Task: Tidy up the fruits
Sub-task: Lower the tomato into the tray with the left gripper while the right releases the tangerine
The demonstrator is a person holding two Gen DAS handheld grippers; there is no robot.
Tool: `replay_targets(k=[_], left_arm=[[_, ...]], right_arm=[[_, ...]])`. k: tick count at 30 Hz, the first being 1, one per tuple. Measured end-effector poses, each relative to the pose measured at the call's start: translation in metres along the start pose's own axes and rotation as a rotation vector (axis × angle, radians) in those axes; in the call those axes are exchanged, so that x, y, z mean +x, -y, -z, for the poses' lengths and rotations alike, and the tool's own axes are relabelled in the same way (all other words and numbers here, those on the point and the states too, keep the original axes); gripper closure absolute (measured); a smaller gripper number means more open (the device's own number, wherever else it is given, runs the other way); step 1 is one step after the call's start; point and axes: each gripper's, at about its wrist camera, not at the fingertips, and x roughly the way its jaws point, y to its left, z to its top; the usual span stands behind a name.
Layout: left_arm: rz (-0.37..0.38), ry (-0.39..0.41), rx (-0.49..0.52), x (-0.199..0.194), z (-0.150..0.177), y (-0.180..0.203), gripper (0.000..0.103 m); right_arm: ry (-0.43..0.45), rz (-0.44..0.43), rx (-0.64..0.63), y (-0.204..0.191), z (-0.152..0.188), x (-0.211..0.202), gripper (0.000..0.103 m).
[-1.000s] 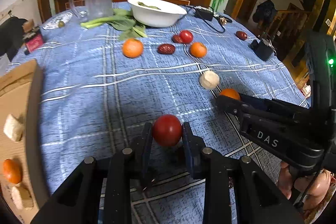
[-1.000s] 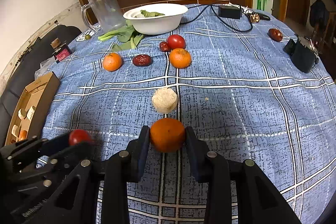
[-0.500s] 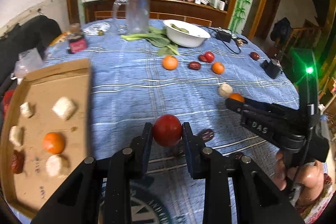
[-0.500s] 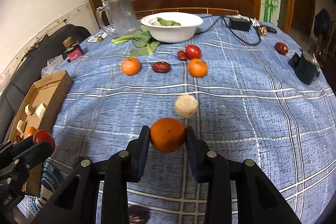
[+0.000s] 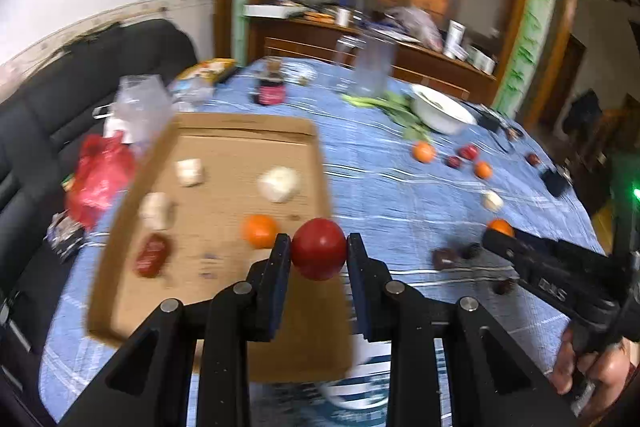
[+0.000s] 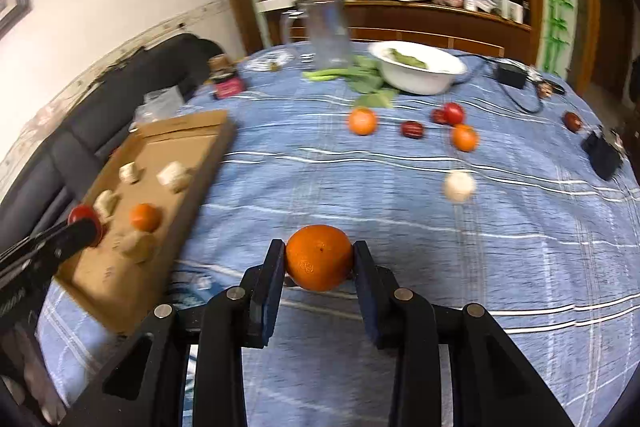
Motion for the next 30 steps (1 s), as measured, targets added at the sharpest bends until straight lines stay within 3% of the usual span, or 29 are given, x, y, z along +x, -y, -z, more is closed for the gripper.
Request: replay_targets(k=[6,12,19,30], left_arm=[[-0.100,0.026,-0.095,-0.013,0.005,-0.061,0.076],[-0.118,0.010,-0.166,-0.014,0.016,-0.101,0.075],[-0.111,-0.013,-0.187,-0.002,0.025,-0.116,0.075],[-0.112,-0.029,-0.177,0.013,0.028,-0.117,0.075]], right_arm=[[-0.023,-0.094,-0.077,-0.061,0.002,0.001,0.066],[-0.064,-0.155,-0.169,-0.119,0.010,0.014,0.066],[-0.102,-0.188,-0.250,-0.165,0.022,0.037,0.066],[-0.155,-0.177,-0.263,-0.187,0.030,0.068,0.066]])
